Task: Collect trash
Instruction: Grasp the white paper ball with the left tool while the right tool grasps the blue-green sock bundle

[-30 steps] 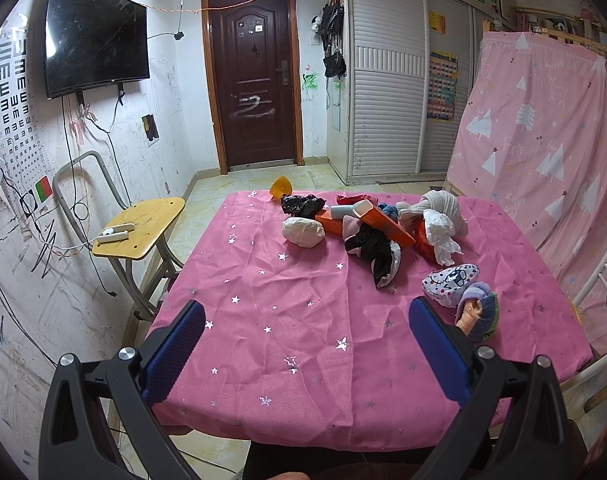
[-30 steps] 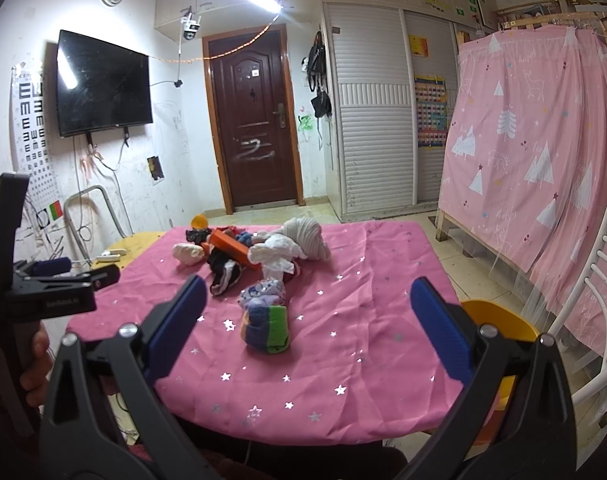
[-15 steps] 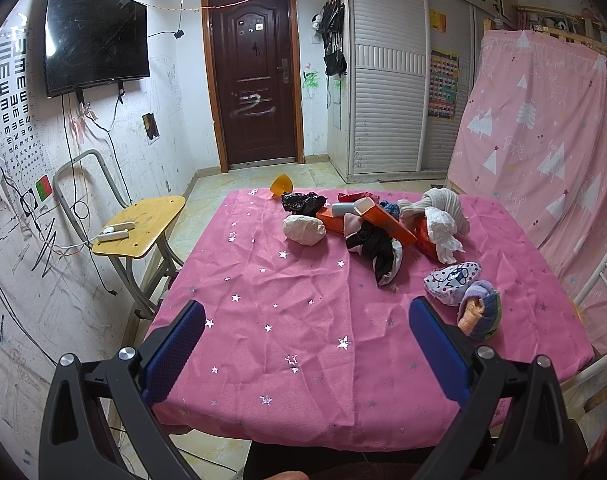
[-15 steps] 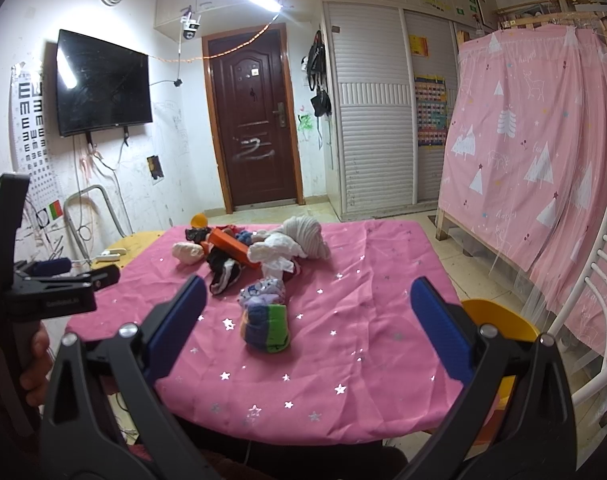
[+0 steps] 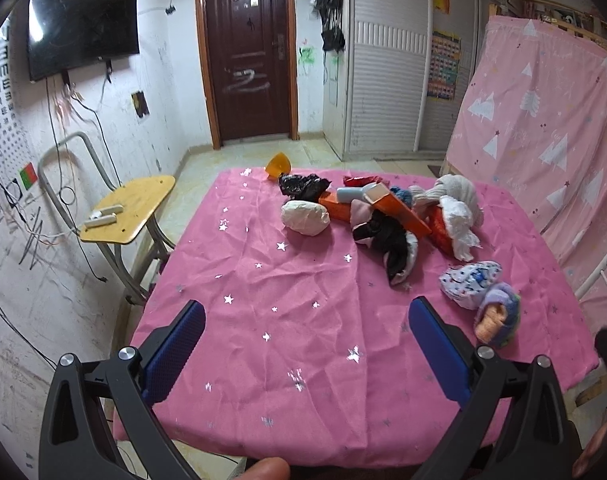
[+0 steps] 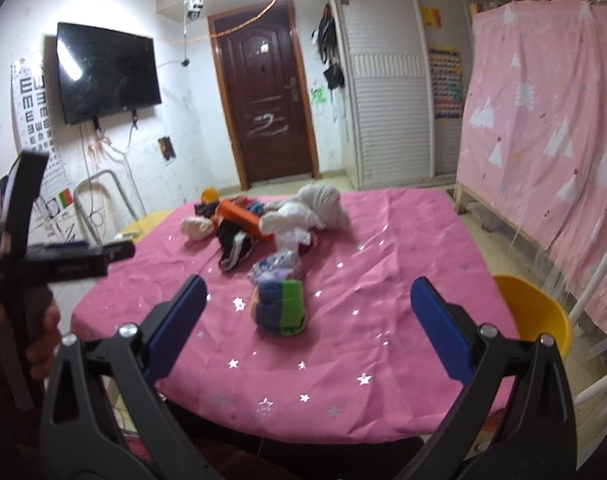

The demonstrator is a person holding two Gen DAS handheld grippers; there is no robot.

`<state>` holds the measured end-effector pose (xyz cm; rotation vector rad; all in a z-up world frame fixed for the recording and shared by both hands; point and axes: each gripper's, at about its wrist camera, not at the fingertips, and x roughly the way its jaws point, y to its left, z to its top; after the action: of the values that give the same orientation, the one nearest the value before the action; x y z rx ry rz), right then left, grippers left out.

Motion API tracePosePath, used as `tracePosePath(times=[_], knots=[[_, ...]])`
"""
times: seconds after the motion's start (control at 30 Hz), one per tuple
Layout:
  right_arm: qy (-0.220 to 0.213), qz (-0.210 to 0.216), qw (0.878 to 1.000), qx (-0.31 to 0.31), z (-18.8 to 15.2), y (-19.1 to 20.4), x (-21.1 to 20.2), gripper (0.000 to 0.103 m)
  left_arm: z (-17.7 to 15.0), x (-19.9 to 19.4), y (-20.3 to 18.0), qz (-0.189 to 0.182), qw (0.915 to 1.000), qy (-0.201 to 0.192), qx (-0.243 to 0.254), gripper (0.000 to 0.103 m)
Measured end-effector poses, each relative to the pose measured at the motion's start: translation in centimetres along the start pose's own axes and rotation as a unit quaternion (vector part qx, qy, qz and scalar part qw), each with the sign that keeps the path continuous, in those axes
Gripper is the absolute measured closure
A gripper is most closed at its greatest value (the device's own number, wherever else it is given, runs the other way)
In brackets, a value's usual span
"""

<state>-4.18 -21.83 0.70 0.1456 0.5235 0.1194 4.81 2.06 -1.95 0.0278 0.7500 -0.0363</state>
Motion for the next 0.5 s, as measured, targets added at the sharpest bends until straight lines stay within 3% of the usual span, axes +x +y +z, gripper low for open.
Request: tracePosePath(times=[0.23,0.5], knots=[[0.055,0.025,0.998,0.003,-0.9,-0.1,3.9,0.005,1.8,4.4,0.0,0.004,0.9994,0.024,0.024,0.009],[0.083,0.04,0.996,0.01,-1.2,-0.4,7.3,0.005,4.9,9.9,1.1,-0.029,0.9968,0.061,0.043,0.01]])
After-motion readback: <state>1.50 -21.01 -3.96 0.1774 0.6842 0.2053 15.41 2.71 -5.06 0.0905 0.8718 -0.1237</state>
